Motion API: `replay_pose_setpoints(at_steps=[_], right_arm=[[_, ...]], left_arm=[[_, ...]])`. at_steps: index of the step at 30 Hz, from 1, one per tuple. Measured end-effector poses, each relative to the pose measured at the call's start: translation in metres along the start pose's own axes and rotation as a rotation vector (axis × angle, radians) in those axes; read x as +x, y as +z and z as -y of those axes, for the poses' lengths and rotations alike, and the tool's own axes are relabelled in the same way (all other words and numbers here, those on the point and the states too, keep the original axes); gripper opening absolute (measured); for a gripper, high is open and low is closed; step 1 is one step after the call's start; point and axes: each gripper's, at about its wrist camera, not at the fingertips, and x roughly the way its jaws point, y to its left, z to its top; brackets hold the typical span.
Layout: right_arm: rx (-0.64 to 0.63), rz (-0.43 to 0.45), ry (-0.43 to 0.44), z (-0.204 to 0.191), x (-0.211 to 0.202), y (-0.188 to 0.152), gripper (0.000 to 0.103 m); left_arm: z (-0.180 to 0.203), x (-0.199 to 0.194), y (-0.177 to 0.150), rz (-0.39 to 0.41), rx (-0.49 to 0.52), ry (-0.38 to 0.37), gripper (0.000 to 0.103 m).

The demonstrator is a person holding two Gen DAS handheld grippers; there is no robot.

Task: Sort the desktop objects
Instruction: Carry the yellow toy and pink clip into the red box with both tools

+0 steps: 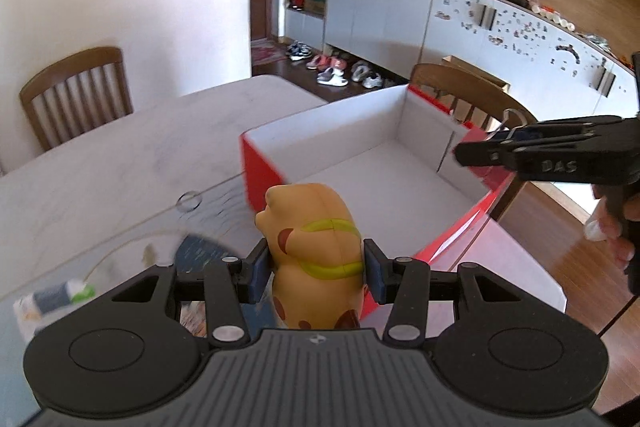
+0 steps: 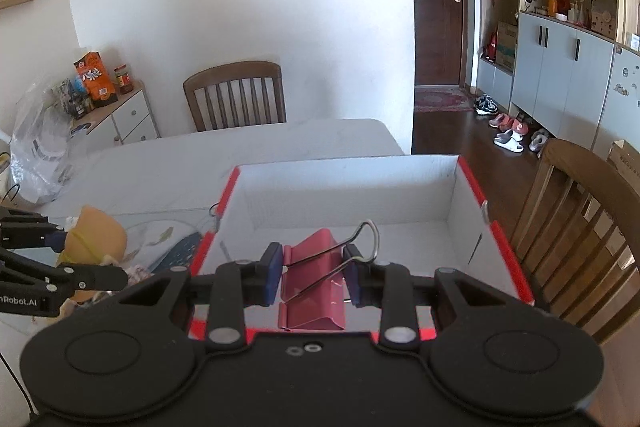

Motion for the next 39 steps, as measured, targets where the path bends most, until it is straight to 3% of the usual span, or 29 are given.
replay_pose_setpoints(at_steps=[8,18,29,39], right_arm=[[0.012,-0.024,0.005,0.024,0.021,0.004,0.032],[0.029,-0.094,-0.011,0.050,0.057,0.002,0.032],[0.034,-0.203,-0.023,0.065,0.098,-0.002,0.032],[0.022,-0.315,-0.028,0.075,0.122,-0.007,0.032]], left_arm=[[0.027,0.041,0.033,-0.037,0.052,-0.019,0.047],[0.042,0.102,0.062,-0.147,0.090,-0.033,0.047],[0.050,0.173,0.069,-0.320,0.140,-0.040,0.048],[0.053,0.214,0.067,-0.449,0.163,-0.059,0.048]])
